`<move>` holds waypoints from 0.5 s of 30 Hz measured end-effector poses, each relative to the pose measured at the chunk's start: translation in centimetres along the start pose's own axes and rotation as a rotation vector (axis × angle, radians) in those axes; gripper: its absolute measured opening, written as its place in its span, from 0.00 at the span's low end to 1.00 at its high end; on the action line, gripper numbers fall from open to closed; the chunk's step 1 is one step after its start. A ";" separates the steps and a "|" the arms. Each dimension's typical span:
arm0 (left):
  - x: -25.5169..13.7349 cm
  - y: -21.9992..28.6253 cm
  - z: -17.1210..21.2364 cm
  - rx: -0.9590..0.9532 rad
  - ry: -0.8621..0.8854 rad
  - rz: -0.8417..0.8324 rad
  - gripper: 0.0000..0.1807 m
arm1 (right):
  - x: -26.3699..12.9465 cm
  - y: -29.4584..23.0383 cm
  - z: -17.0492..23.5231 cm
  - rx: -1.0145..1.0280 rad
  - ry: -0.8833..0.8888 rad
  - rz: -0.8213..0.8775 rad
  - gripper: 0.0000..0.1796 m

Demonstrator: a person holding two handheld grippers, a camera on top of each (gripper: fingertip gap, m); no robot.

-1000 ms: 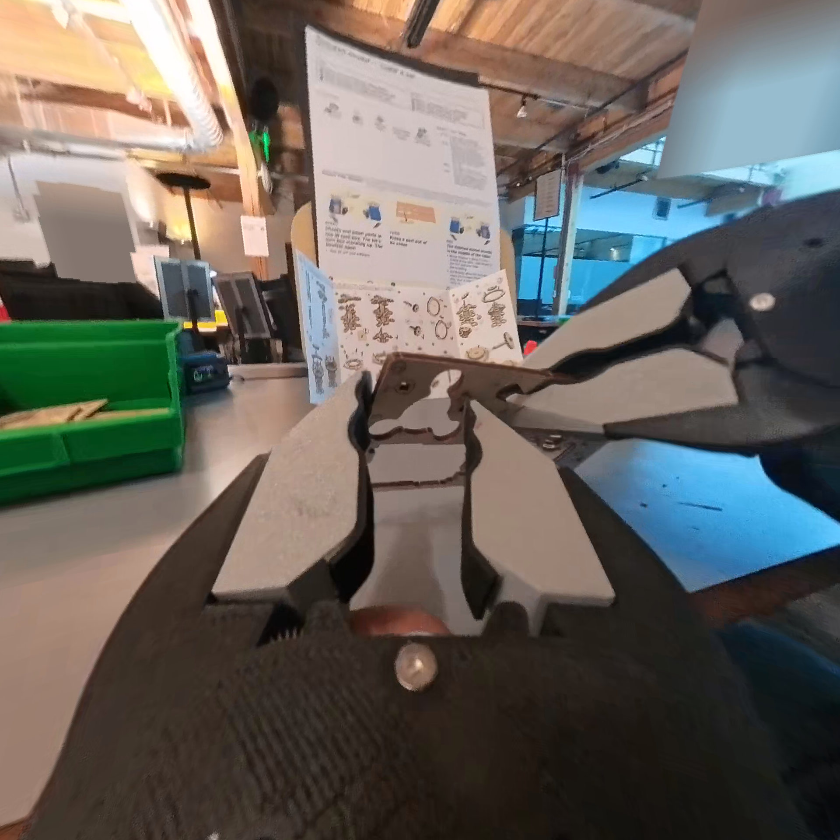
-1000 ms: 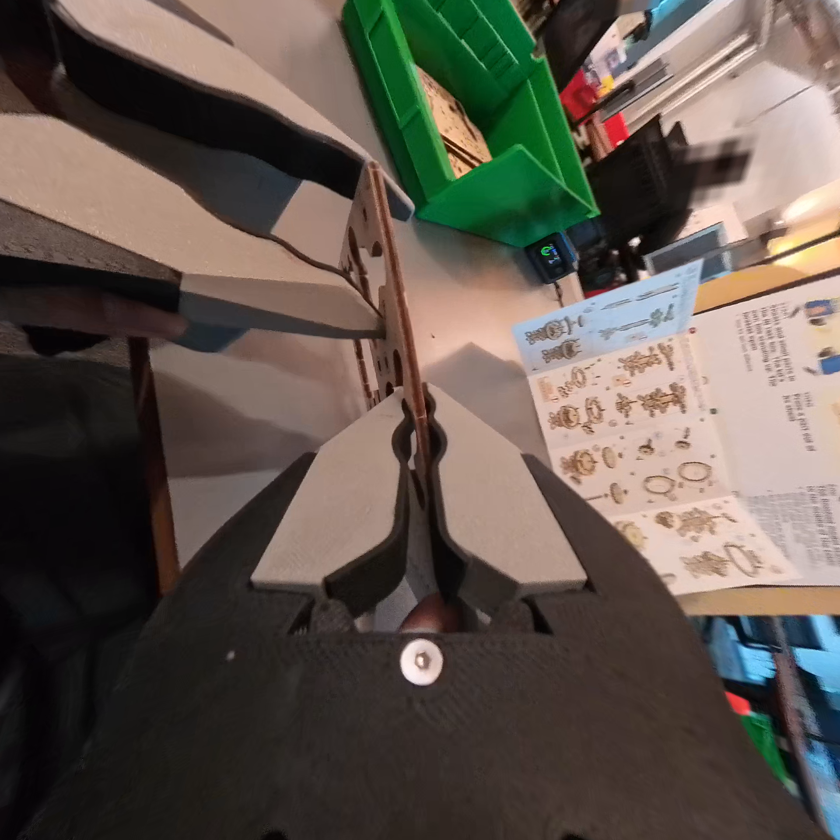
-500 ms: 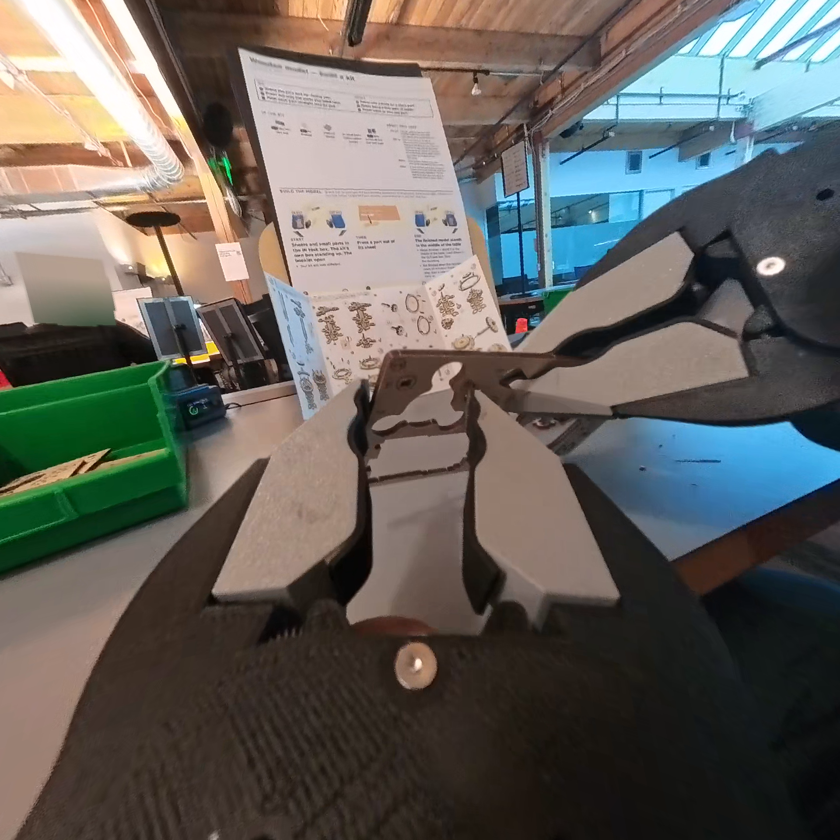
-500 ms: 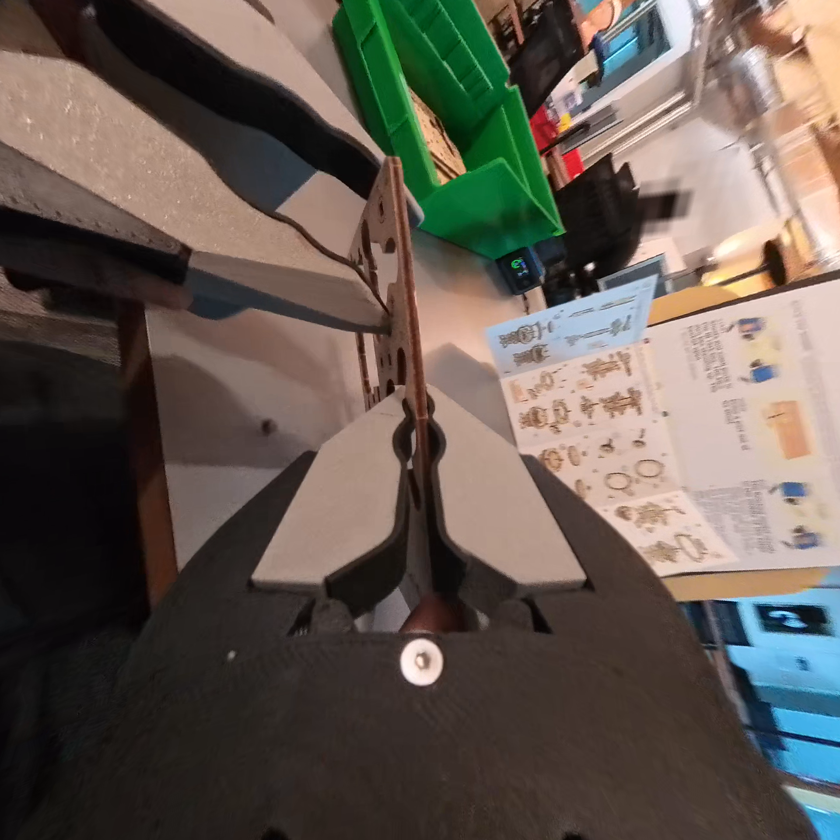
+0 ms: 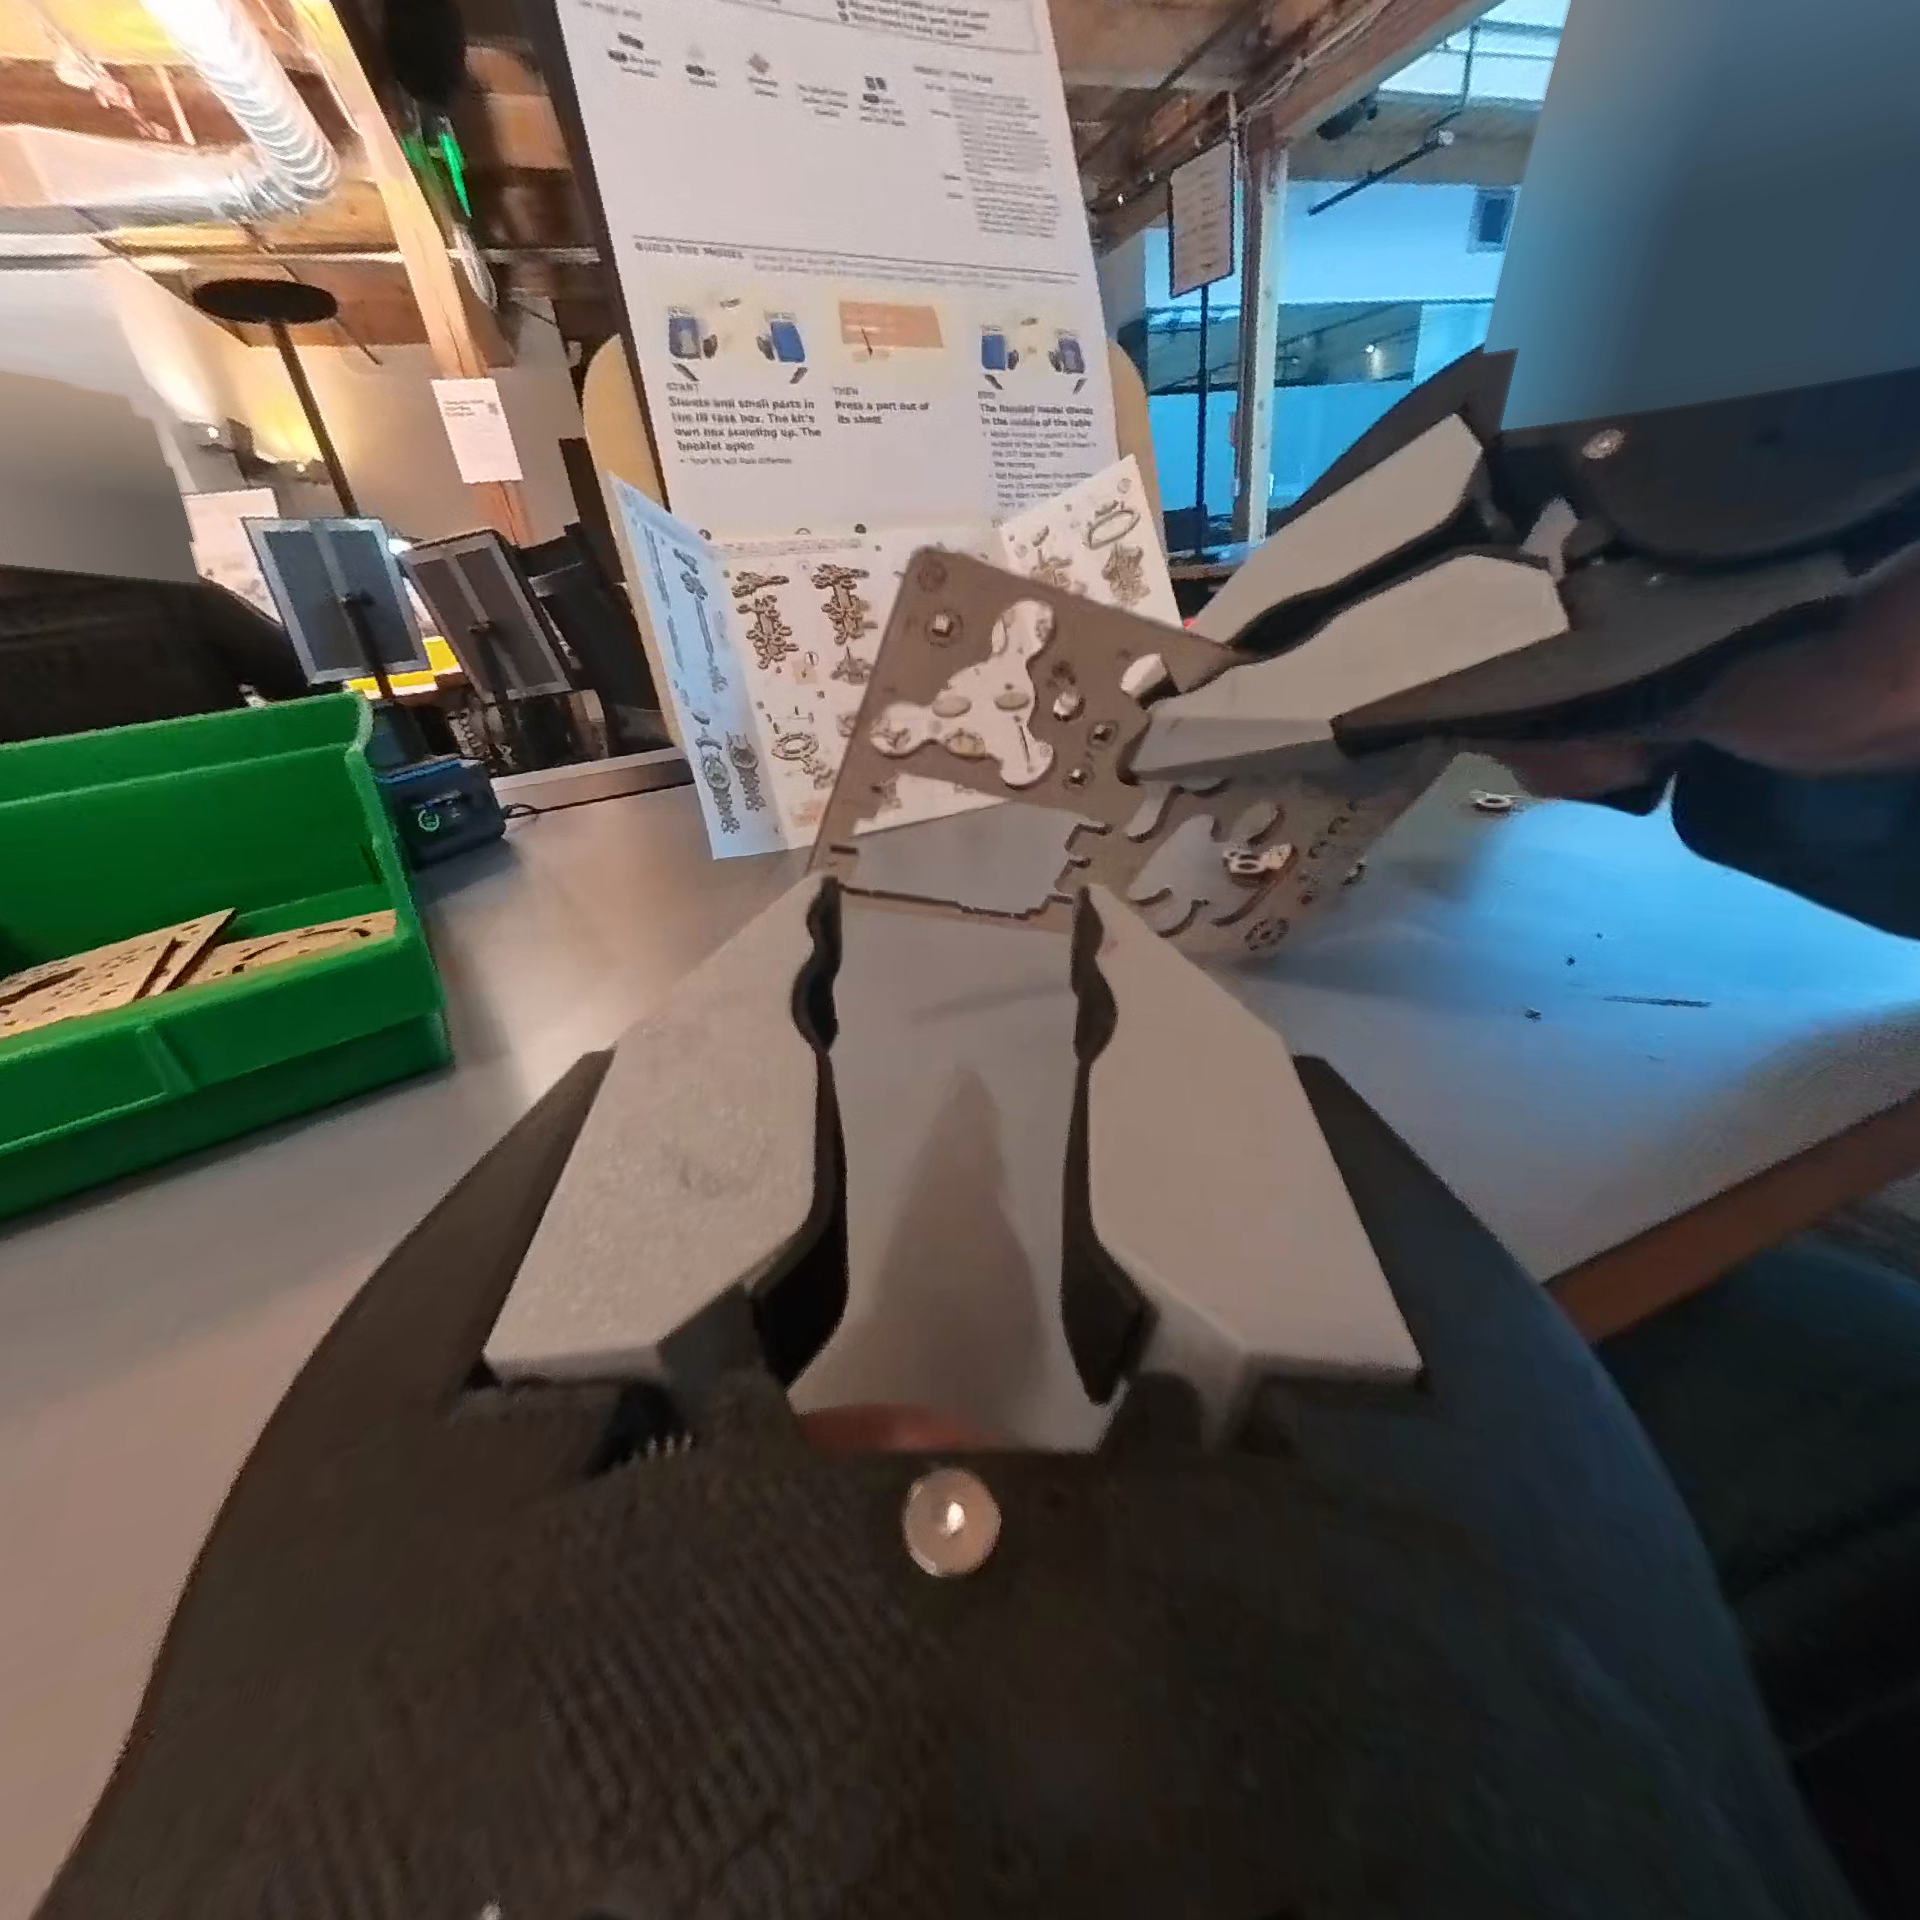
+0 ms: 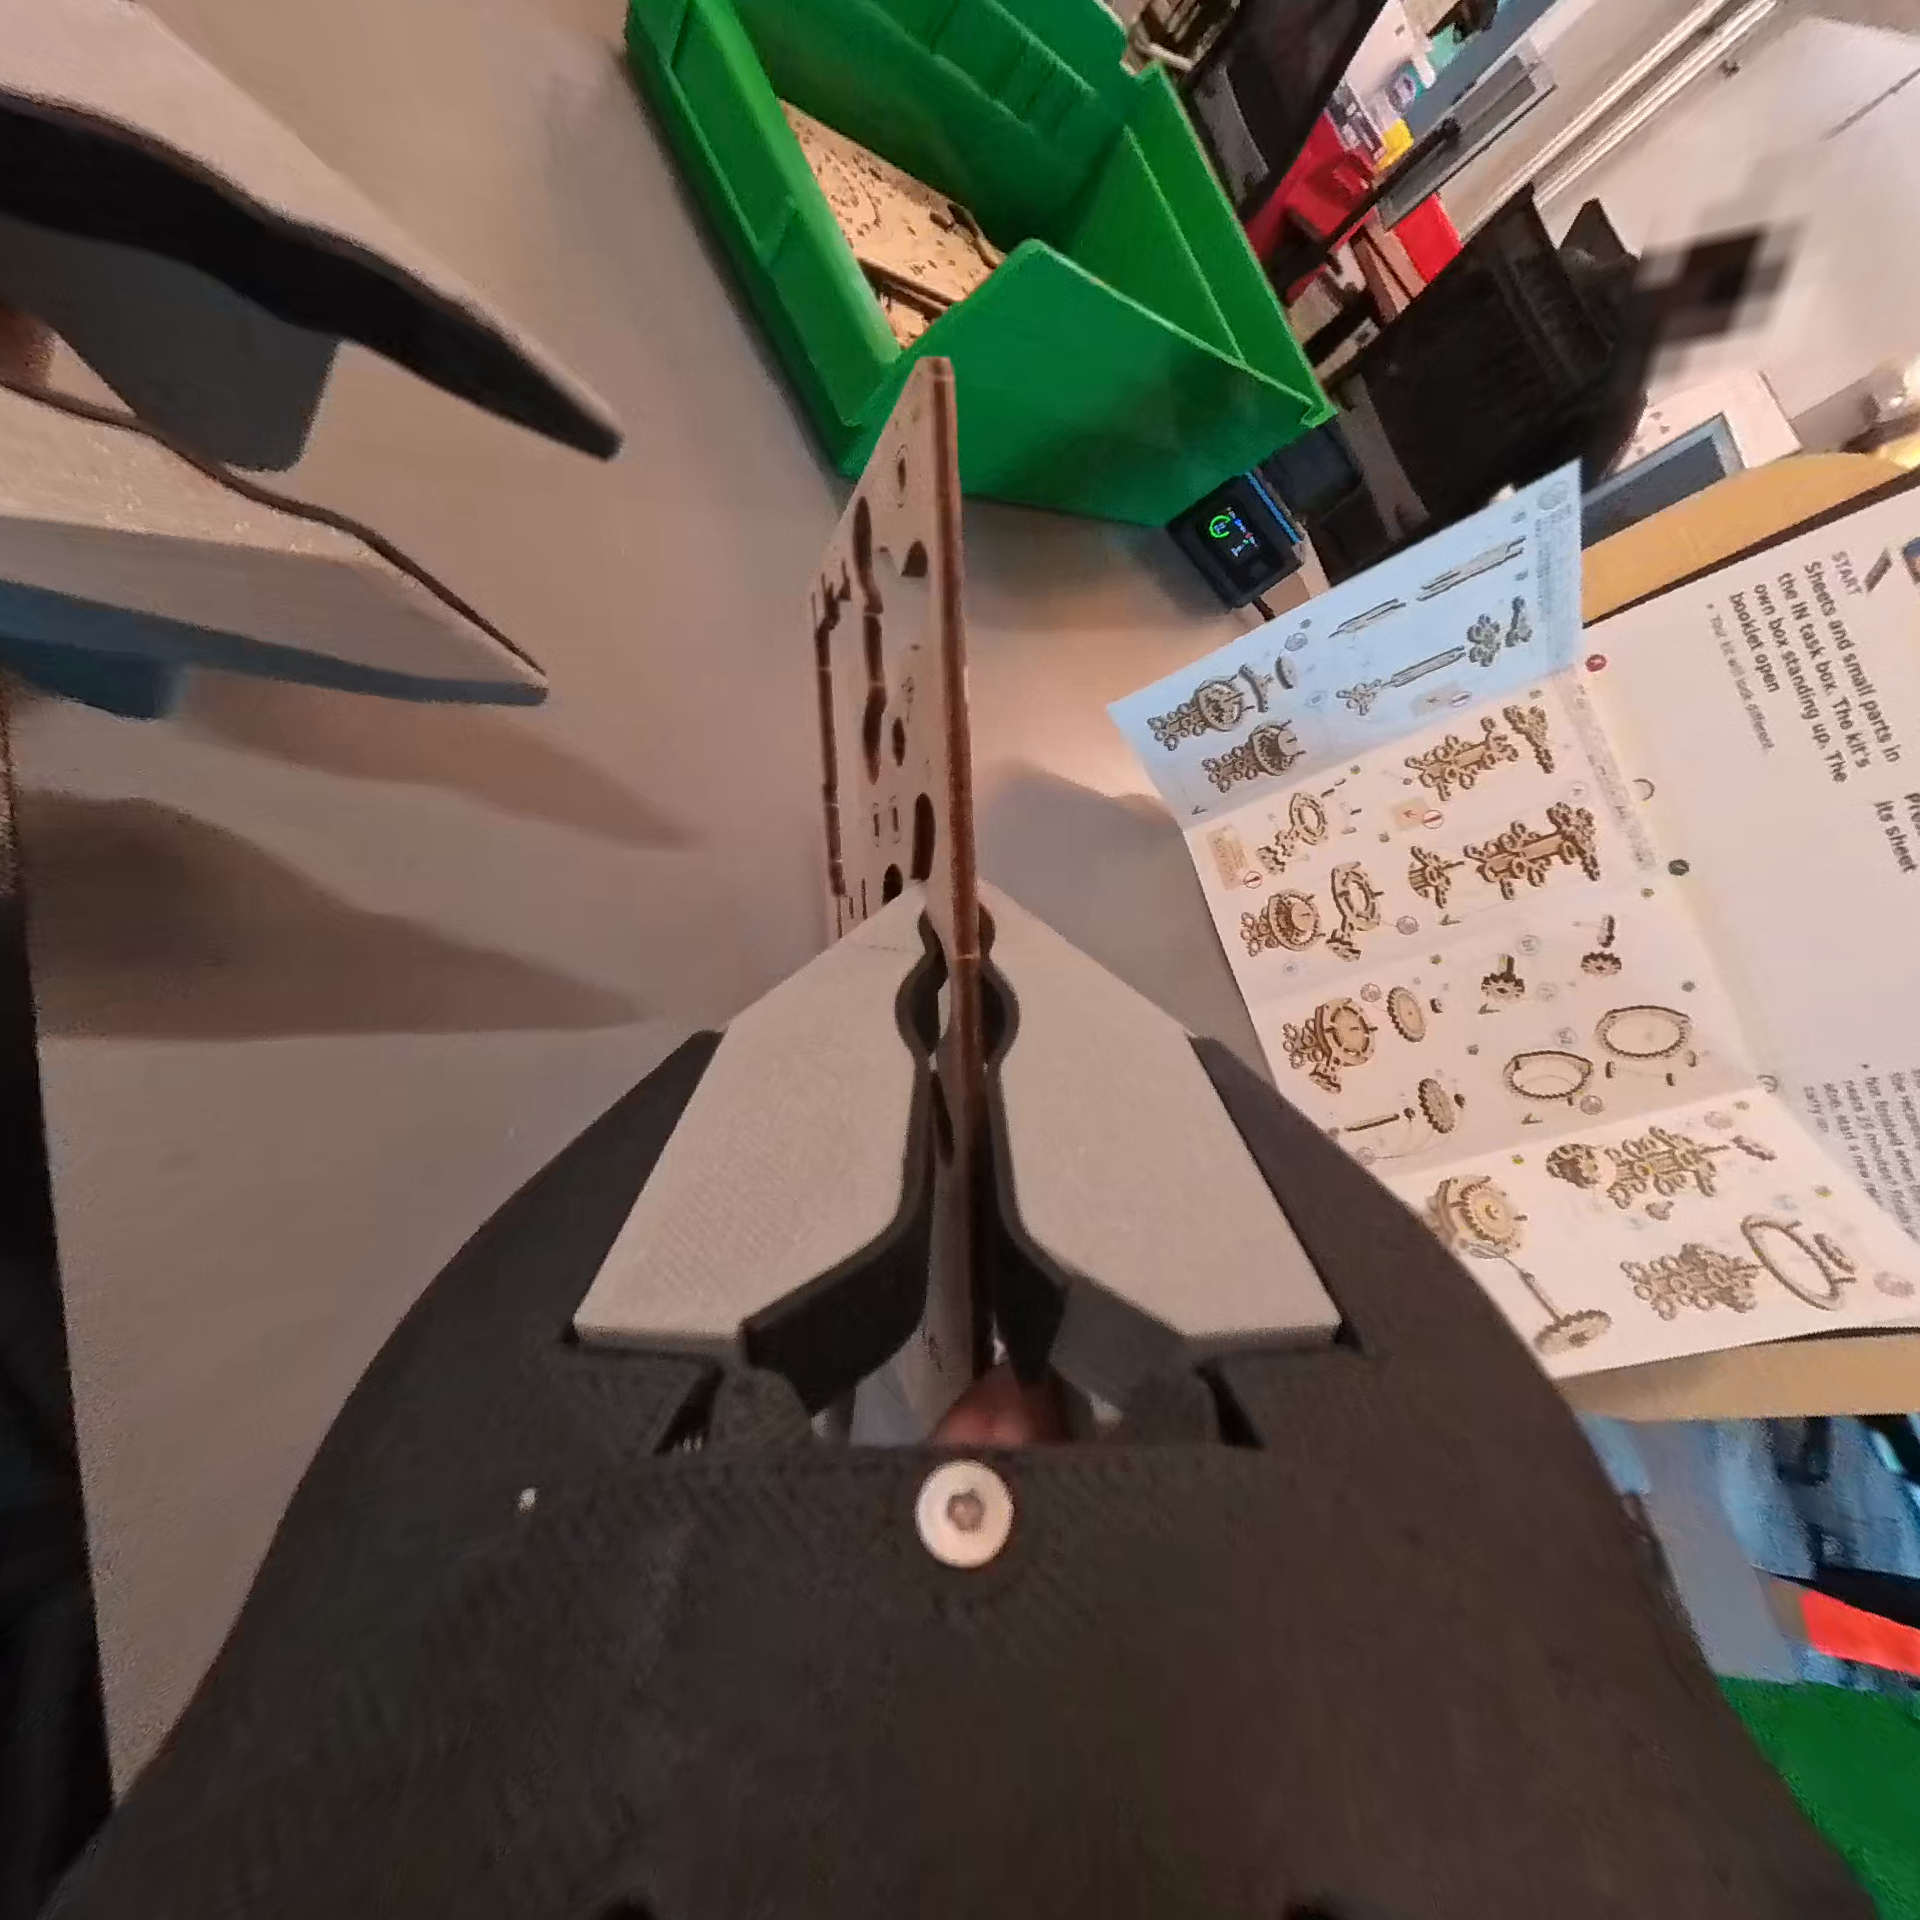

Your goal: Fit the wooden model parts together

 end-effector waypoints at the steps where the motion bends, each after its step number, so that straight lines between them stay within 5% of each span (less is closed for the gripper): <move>1: 0.2 0.0 0.3 -0.011 -0.024 0.006 0.23 | 0.0 0.1 0.0 0.019 0.000 -0.002 0.00; 9: 0.3 -0.1 0.6 -0.056 -0.035 0.031 0.19 | 0.5 1.8 -0.7 0.077 0.041 0.073 0.00; 15: 0.4 0.1 0.7 -0.047 -0.055 0.033 0.20 | 3.4 -0.3 0.3 -0.107 -0.042 0.090 0.04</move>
Point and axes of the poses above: each gripper's, where its closed fingertips meet, x out along the fingers, z out of its underside, y = z × x across the jaws, the point moved 3 cm from there along -x, back along the fingers, and after that the axes turned 8 degrees about z, right-handed, at the moved point
